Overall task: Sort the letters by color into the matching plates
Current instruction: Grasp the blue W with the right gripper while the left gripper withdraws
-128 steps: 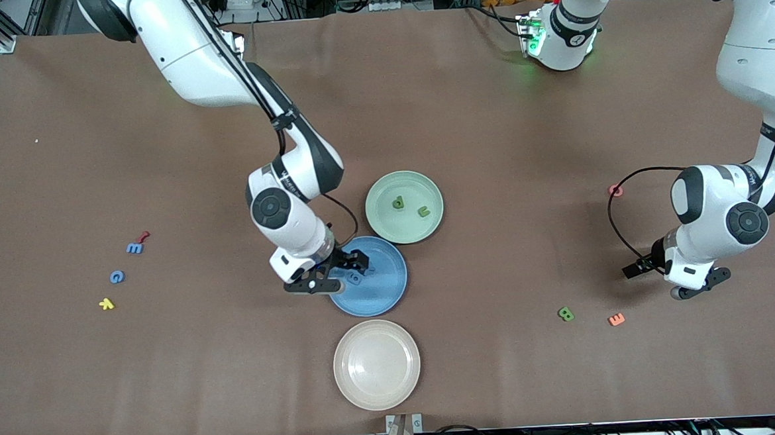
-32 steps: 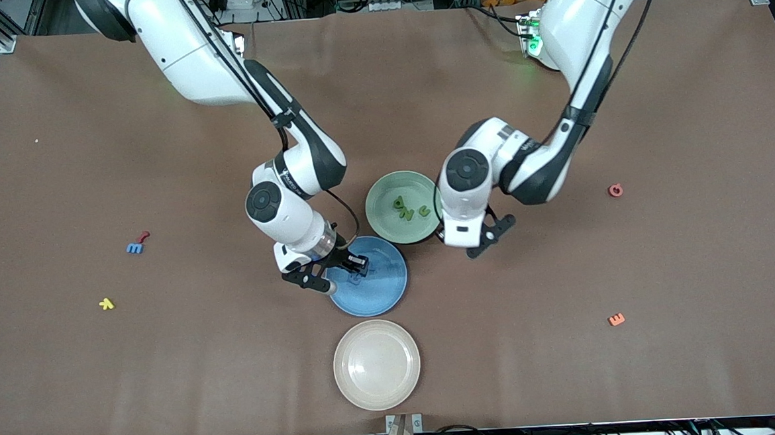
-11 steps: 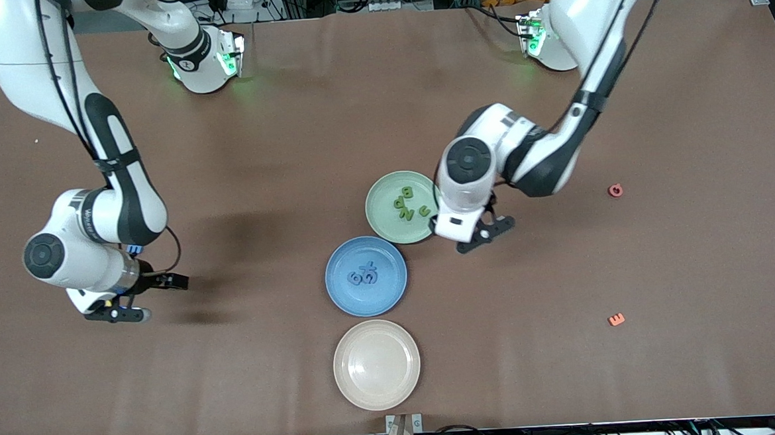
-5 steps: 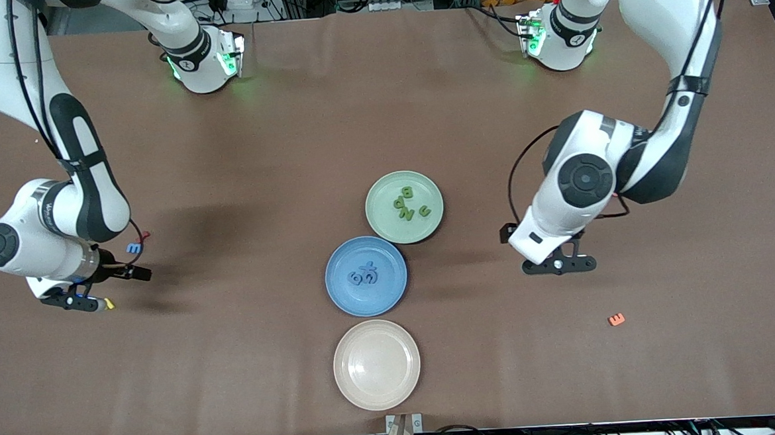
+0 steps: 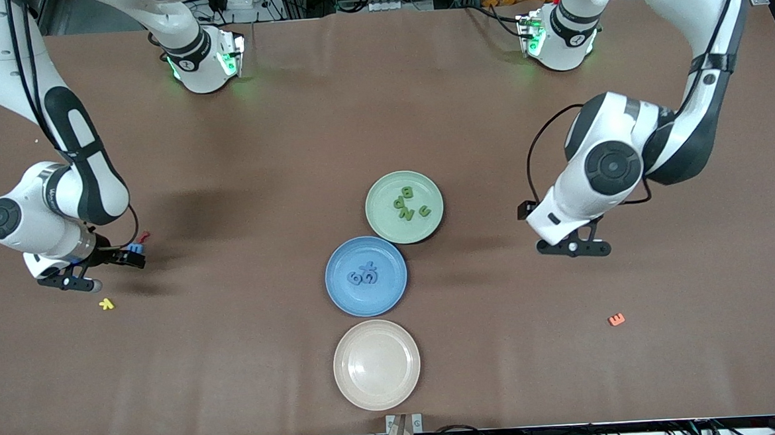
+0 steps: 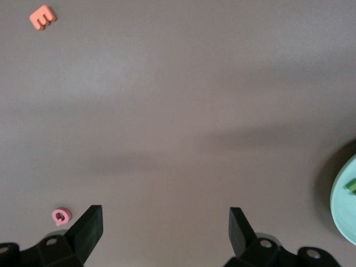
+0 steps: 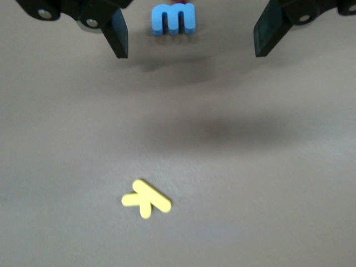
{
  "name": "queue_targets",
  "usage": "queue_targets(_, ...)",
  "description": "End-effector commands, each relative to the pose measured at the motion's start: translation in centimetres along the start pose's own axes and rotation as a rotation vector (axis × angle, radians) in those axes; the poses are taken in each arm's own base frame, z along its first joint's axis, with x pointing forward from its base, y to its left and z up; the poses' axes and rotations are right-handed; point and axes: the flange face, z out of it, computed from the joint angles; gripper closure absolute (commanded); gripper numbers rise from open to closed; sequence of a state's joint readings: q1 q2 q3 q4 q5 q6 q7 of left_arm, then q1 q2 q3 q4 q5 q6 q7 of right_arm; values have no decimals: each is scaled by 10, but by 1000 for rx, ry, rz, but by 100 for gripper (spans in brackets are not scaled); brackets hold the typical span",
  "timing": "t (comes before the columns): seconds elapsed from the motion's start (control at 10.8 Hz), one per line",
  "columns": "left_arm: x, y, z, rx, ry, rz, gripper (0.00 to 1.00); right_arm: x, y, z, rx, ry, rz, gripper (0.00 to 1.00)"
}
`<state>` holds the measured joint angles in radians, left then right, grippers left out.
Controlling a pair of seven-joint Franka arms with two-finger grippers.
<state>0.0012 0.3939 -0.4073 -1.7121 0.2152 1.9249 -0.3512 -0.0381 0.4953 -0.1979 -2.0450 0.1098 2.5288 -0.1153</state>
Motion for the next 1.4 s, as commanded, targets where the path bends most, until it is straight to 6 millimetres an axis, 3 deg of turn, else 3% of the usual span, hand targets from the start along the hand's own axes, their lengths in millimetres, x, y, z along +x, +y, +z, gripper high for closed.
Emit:
queue_targets(0.0,-59,-20,9,-25,80,4,0,-27,13,0,0,20,-14,0)
queue_targets(0.19,-78,-18,20,-15,112,13,0,-33,21,7,-3,24,-24,0)
queue_targets(0.28,-73,-18,14,-21,125,11,0,-35,21,11,-5,27,-24,0)
queue_targets(0.56,-50,-27,-38,-52,199,-25,0,-41,21,20,-10,40,-26,0)
queue_targets(0.74,-31,-57,-75,-68,193,-81,0,-42,19,23,-10,37,-29,0)
queue_targets(0.93,-19,-77,-114,-79,194,-89,0,-45,19,25,-10,30,-50,10)
queue_targets(1.02,-15,-97,-125,-84,203,-122,0,-46,19,25,-10,29,-59,14)
queue_targets(1.3,-16,-140,-130,-77,211,-193,0,-51,20,26,-8,22,-60,21)
